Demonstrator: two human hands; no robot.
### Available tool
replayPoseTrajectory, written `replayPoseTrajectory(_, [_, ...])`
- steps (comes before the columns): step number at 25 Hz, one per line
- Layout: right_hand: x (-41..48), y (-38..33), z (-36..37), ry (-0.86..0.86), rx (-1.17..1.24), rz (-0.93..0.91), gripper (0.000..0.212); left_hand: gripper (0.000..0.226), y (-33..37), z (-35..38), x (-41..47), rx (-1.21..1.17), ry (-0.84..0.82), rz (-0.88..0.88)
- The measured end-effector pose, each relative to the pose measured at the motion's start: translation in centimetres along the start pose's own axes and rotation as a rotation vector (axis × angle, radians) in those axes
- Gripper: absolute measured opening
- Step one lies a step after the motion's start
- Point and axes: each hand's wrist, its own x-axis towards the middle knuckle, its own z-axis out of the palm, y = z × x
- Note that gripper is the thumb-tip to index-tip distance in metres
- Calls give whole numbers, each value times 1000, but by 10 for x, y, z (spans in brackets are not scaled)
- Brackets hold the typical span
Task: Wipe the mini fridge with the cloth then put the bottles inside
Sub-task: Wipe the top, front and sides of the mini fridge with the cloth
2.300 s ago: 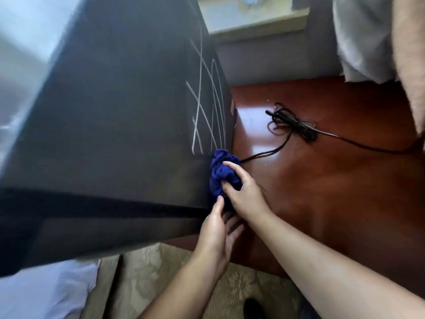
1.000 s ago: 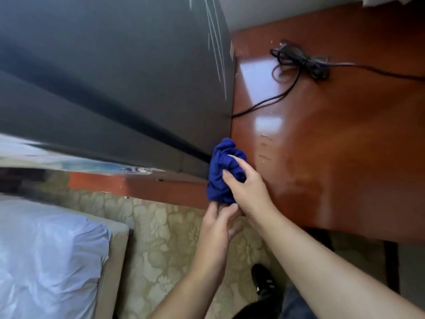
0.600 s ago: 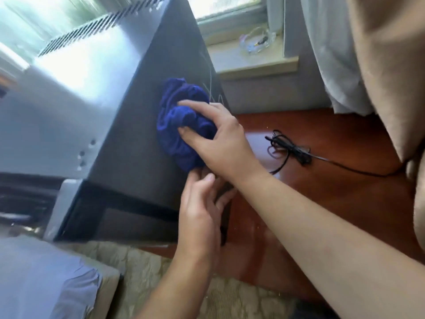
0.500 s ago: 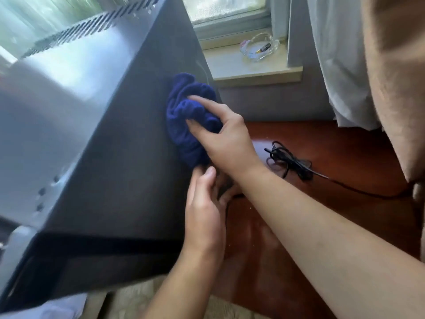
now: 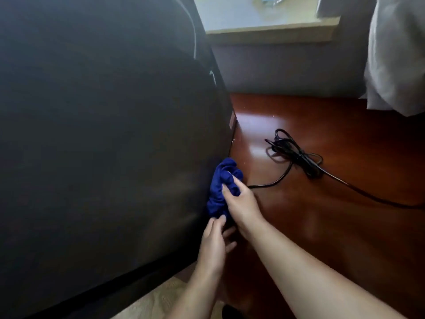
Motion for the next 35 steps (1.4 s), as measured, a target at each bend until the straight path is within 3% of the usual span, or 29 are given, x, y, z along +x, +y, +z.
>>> replayPoseTrajectory(3, [-20, -15, 1, -24, -71, -45, 38, 16, -5, -3, -21, -20, 58, 113])
replayPoseTrajectory(8, [-45, -128, 8, 50, -155, -380, 43, 68, 56, 14, -54, -100, 2, 427])
replayPoseTrajectory(13, [-41, -262, 18, 128, -140, -797, 43, 31, 169, 51, -91, -319, -230, 652])
replayPoseTrajectory(15, [-33, -298, 17, 130, -145, -875, 43, 29, 198, 63, -98, -338, -284, 682])
replayPoseTrajectory(20, [28, -291, 8, 123, -74, -745, 33, 37, 212, 87, -64, -299, -251, 579])
replayPoseTrajectory(25, [76, -153, -8, 131, -179, -344, 21, 30, 145, 79, -4, -147, -143, 235])
replayPoseTrajectory(29, [72, -52, -16, 4, -321, -108, 41, 18, 77, 63, 20, -112, -7, -7])
replayPoseTrajectory(32, [64, -44, -16, -2, -292, -81, 47, 23, 57, 57, 21, -149, -4, -10])
replayPoseTrajectory(35, [59, -83, -17, 23, -282, -172, 36, 28, 72, 64, 12, -183, -69, 97])
